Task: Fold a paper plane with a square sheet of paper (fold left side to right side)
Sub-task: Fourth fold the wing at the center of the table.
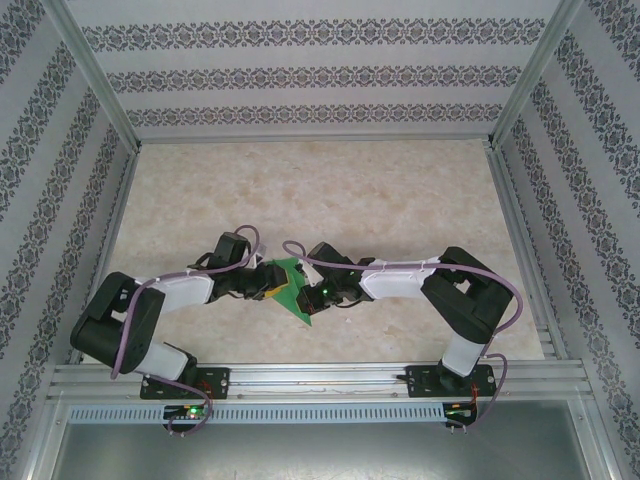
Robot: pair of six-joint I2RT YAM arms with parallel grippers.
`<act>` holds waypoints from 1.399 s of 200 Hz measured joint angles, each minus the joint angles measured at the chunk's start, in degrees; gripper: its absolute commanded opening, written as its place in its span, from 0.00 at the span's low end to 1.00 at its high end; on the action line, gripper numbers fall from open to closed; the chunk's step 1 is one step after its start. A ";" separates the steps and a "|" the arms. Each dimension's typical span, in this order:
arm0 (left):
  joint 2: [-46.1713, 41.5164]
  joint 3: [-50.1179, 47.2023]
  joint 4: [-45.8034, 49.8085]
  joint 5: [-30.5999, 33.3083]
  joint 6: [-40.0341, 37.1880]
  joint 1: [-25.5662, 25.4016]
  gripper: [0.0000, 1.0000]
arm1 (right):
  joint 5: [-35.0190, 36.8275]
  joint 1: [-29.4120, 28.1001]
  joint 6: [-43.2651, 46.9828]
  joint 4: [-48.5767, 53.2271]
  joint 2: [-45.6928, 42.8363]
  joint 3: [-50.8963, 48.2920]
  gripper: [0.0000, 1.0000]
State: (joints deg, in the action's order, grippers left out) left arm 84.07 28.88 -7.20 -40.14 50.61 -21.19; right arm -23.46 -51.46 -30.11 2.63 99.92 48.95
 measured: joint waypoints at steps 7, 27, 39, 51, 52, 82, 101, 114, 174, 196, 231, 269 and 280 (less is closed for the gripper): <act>0.52 0.15 -0.24 0.31 0.04 -0.11 0.40 | -0.02 0.00 0.00 -0.02 0.00 0.00 0.06; 1.40 0.46 -1.05 0.81 0.31 -0.24 0.40 | -0.02 0.00 0.00 -0.17 0.02 -0.04 0.06; 1.81 0.74 -1.33 1.25 0.46 -0.24 0.40 | -0.02 0.00 0.00 -0.35 0.04 -0.13 0.06; 2.27 1.03 -1.49 1.44 0.46 -0.26 0.40 | -0.04 0.00 0.00 -0.44 0.09 -0.22 0.07; 2.32 1.05 -1.51 1.44 0.46 -0.26 0.40 | -0.04 0.00 0.00 -0.48 0.11 -0.24 0.07; 3.52 1.46 -2.03 1.90 0.48 -0.61 0.40 | -0.22 0.00 -0.02 -0.72 0.33 -0.39 0.07; 3.98 1.70 -2.03 2.49 0.48 -0.63 0.40 | -0.24 0.02 -0.02 -0.83 0.42 -0.48 0.09; 4.31 2.16 -1.86 2.93 0.46 -0.76 0.40 | -0.31 0.24 -0.02 -0.90 0.42 -0.48 0.10; 4.94 3.50 -0.02 4.39 -0.02 -0.98 0.38 | -1.57 0.57 -0.22 -1.46 0.42 -0.70 0.18; 5.07 3.76 0.42 4.44 -0.37 -0.98 0.38 | -2.43 1.20 -0.50 -1.68 0.33 -0.70 0.26; 5.20 3.93 0.59 4.46 -0.50 -1.01 0.38 | -4.98 3.56 -1.57 -2.75 -2.91 -2.05 0.42; 5.25 4.02 0.70 4.46 -0.52 -1.01 0.38 | -11.02 9.25 -5.27 -8.74 -4.94 -4.61 0.43; 5.25 4.02 0.70 4.46 -0.52 -1.01 0.38 | -12.13 10.27 -6.25 -10.05 -4.66 -4.72 0.43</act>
State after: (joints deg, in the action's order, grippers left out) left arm 89.32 32.91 -6.50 -35.68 50.09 -22.20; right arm -35.59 -41.19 -36.36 -7.42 95.26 44.23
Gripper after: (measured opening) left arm 0.382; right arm 0.433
